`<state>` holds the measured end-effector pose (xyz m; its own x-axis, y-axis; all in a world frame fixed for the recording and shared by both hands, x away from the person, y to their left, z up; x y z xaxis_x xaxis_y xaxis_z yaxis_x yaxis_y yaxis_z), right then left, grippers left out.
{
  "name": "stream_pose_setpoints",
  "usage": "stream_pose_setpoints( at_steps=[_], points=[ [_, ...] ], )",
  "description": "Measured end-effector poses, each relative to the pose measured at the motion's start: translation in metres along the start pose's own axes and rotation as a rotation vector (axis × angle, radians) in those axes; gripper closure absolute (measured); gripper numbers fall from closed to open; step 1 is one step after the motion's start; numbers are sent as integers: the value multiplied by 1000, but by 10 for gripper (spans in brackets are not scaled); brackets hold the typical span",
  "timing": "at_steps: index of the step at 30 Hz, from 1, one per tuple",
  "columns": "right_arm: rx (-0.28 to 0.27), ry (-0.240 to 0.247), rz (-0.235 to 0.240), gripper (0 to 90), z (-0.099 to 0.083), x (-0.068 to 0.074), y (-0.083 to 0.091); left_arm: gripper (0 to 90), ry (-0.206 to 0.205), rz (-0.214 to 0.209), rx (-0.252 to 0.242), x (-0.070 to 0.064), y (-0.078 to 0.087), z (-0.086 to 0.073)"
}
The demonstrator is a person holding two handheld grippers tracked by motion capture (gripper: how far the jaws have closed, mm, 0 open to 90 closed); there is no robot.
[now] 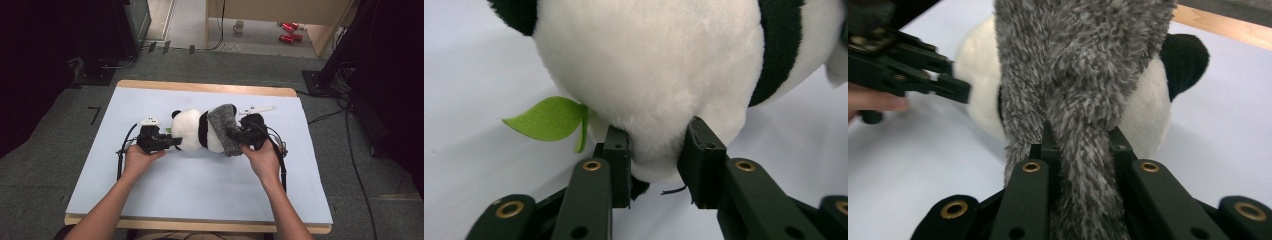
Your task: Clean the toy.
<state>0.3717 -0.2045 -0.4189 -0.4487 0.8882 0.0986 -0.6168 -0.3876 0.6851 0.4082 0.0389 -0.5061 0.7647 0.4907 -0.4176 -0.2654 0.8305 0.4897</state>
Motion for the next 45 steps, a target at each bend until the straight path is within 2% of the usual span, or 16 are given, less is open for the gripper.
stream_pose_setpoints(
  at_steps=[7,12,14,17,19,22,23,26,31,33,34,36,37,38,42,45],
  points=[
    [-34,-18,-12,779,3,-11,-9,532,-15,14,-23,0,2,0],
    [-47,-24,-16,776,8,-18,-13,468,-109,30,-29,-1,5,-4],
    [-51,-28,-17,775,10,-20,-15,440,-124,25,-33,-1,6,-6],
    [-56,-43,-18,773,13,-25,-18,408,-112,5,-43,-1,4,-10],
    [-60,-52,-16,770,15,-28,-19,379,-121,12,-23,-1,1,-13],
    [-65,-60,-17,767,17,-31,-22,376,-126,0,-10,-2,-7,-16],
    [-66,-58,-20,765,18,-33,-22,371,-130,11,-8,-1,-10,-17],
    [-69,-68,-21,760,19,-36,-24,369,-108,17,-31,3,-16,-17],
    [-73,-92,-18,757,19,-40,-25,364,-72,17,-31,9,-21,-17],
    [-72,-104,-11,761,18,-40,-25,358,-84,36,-37,10,-22,-15],
    [-69,-119,-2,763,18,-40,-25,358,-105,51,-43,9,-23,-14],
    [-69,-137,6,764,17,-41,-25,382,-160,103,-51,4,-26,-13],
    [-68,-140,7,764,17,-42,-24,383,-176,121,-51,3,-27,-13],
    [-69,-142,5,764,17,-42,-24,417,-174,116,-57,1,-29,-12],
    [-74,-140,-4,765,16,-42,-23,547,-108,85,-71,5,-29,-10],
    [-72,-145,1,765,16,-41,-22,667,-80,72,-51,3,-29,-8]
  ],
)
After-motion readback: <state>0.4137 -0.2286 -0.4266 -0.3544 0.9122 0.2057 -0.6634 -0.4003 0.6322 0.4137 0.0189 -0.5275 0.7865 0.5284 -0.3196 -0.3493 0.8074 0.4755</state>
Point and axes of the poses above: each handheld gripper's, and its own axes: y roughly backward along the jaws, z roughly out of its top, x roughly to its left, the point moved 7 cm from there along -y, roughly forward along the jaws, and after that the axes turned 7 degrees about -z, right-handed, at the moved point
